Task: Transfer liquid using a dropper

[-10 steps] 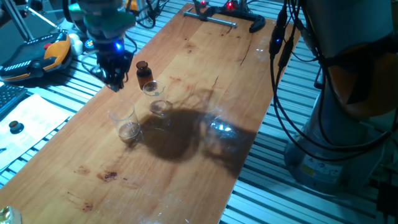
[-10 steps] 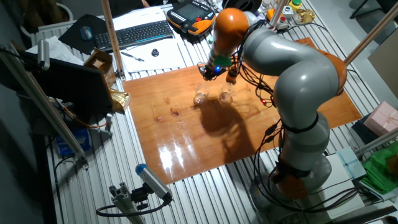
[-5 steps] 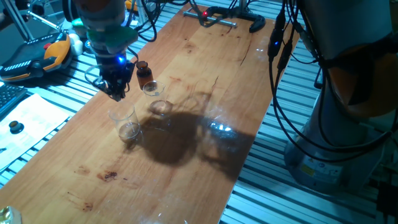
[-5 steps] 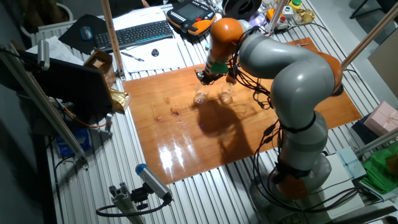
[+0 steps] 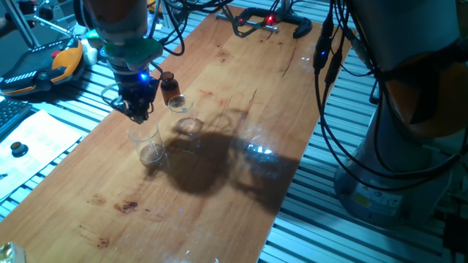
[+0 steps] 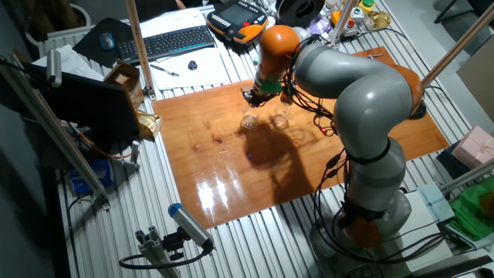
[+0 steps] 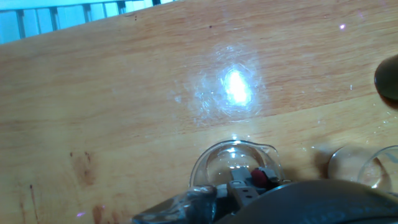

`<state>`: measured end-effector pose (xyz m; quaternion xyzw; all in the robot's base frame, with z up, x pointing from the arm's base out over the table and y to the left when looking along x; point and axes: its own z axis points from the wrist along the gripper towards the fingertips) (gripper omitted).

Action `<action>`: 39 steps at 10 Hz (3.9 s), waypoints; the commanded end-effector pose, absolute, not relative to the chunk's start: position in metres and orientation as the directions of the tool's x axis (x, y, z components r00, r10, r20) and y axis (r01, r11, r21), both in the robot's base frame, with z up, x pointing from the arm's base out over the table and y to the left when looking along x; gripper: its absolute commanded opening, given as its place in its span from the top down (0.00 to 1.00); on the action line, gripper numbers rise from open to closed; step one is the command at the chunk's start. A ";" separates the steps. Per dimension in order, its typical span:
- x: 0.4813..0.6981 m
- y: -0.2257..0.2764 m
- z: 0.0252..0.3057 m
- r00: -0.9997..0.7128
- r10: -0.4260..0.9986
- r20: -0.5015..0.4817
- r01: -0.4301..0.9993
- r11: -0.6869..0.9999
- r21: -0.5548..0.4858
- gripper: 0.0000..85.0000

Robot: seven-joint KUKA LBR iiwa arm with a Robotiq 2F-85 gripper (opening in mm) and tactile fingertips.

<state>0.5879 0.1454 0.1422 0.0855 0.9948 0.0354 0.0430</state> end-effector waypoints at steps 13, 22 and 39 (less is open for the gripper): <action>0.586 0.147 0.142 -0.981 0.177 -0.083 0.171 0.982 0.077 0.81; 0.586 0.147 0.142 -0.981 0.175 -0.083 0.170 0.983 0.071 0.80; 0.585 0.147 0.147 -0.983 0.169 -0.069 0.164 0.984 0.072 0.95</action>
